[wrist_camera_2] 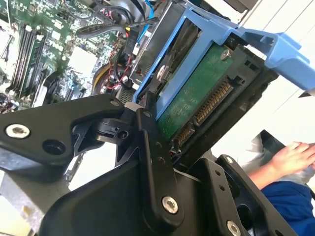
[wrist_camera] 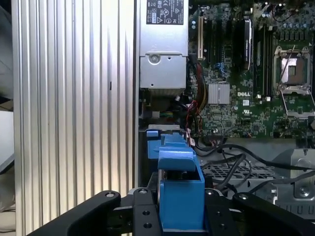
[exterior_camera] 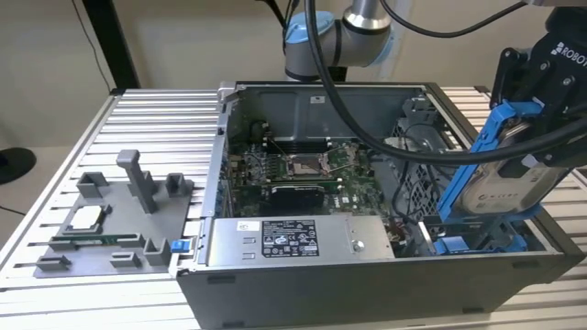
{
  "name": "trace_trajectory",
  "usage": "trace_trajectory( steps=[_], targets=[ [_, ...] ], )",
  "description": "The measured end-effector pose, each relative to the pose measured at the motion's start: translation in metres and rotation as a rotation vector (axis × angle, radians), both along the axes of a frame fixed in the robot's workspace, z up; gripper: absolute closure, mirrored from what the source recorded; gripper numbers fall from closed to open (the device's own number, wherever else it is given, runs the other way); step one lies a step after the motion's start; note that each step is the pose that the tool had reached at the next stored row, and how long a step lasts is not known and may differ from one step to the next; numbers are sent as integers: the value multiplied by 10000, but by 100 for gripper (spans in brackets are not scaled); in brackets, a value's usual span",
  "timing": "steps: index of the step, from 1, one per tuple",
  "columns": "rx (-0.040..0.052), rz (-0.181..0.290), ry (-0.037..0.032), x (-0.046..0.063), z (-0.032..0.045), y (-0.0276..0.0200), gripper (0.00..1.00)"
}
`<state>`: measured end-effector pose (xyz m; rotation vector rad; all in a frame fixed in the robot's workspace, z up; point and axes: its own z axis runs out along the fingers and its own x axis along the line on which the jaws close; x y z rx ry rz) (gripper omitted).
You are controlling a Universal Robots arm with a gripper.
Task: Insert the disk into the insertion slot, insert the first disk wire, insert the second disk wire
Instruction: 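Insert the disk into the insertion slot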
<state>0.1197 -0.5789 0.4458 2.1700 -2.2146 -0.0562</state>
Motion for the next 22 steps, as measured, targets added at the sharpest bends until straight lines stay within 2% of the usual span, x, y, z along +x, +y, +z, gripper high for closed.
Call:
trace_trajectory(
  steps=[6, 13, 22],
  targets=[
    [1, -4, 44, 0, -61, 0, 100],
    [1, -5, 182, 1, -142, 0, 100],
    [2, -1, 189, 2, -178, 0, 100]
  ],
)
